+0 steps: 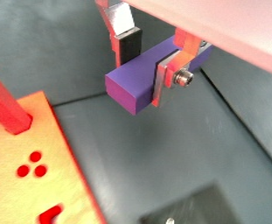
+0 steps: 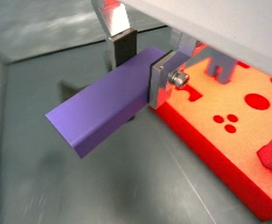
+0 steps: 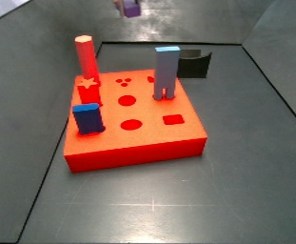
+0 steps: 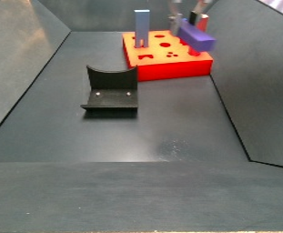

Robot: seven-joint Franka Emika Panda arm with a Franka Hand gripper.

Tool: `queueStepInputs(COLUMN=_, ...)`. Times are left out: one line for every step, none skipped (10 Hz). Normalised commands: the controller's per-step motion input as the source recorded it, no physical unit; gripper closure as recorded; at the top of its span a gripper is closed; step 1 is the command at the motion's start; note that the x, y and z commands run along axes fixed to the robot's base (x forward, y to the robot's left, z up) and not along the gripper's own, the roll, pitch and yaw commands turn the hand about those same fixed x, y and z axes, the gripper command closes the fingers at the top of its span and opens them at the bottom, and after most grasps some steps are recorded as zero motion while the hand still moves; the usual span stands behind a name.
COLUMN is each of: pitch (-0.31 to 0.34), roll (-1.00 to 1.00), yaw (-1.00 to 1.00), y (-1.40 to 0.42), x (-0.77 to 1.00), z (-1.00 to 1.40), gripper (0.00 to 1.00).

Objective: Pick up the rectangle object. Move up. Place the rectangle object on the fixture. Regrasp the rectangle object. Move to above the board. Insert the rectangle object.
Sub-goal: Place the rectangle object on the fixture.

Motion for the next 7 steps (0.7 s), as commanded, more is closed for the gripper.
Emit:
queueStepInputs(pitch=-0.21, roll=-0.03, yaw=-1.0, y=-0.38, x=1.0, z=-0.19, gripper=1.0)
queueStepInputs(pitch=-0.162, roll=-0.02, yaw=-0.75, y=-0.35, x=1.0, z=-0.18, gripper=1.0)
queueStepInputs(pitch=-0.121, roll=-0.02, yaw=-0.58, y=-0.32, x=1.0, z=-0.17, gripper=1.0)
queueStepInputs(pitch=-0.065, roll=-0.01, yaw=-0.33, y=-0.28, x=1.0, z=-0.16, gripper=1.0)
queueStepInputs(pitch=-0.037, roll=0.0, yaw=-0.21, y=-0.26, x=1.0, z=-0.15, gripper=1.0)
queueStepInputs(pitch=-0.019, roll=0.02, yaw=-0.11, y=-0.21, x=1.0, z=-0.14, gripper=1.0)
queueStepInputs(pitch=-0.013, roll=0.03, yaw=-0.08, y=-0.19, x=1.0, z=-0.13, gripper=1.0)
